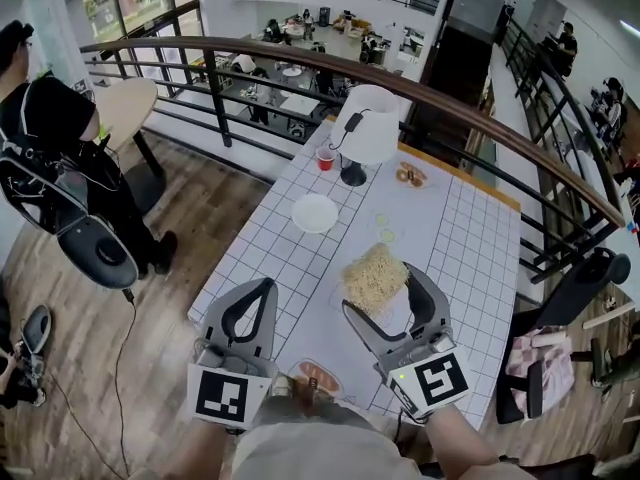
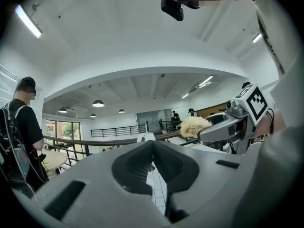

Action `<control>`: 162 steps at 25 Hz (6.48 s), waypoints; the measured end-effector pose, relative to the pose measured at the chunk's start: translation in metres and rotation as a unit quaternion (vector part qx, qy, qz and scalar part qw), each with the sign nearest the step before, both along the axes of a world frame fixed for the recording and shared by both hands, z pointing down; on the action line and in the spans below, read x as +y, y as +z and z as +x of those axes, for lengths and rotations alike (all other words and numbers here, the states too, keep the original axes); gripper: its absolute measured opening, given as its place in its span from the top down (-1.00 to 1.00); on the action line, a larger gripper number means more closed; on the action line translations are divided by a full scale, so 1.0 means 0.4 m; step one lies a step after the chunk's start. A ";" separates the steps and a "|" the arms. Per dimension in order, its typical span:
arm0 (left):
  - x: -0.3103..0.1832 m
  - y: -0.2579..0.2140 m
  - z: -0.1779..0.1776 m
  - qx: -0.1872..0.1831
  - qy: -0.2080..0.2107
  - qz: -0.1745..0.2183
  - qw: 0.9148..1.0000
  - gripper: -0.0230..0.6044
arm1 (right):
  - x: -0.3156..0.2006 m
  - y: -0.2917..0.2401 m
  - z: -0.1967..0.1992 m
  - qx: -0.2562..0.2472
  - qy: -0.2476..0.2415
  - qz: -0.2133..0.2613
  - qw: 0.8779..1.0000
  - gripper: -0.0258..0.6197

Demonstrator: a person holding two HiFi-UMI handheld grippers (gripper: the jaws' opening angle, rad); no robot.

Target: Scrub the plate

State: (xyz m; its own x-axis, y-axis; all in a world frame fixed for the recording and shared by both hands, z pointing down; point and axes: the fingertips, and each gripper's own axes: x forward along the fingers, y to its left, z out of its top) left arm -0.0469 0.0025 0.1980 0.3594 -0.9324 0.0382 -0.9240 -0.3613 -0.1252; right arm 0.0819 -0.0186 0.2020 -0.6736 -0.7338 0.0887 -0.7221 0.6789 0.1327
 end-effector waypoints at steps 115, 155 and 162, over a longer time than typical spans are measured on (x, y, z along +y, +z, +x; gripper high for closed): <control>-0.904 1.081 -0.070 0.362 0.045 -0.501 0.784 0.84 | -0.876 0.888 -0.264 0.092 0.011 -0.143 0.985 -0.31; -0.894 1.055 -0.077 0.375 0.071 -0.471 0.795 0.87 | -0.987 1.050 -0.102 0.203 0.061 -0.232 0.949 -0.30; -0.893 1.057 -0.077 0.373 0.067 -0.470 0.797 0.87 | -0.931 0.939 -0.231 0.157 -0.032 -0.187 0.969 -0.29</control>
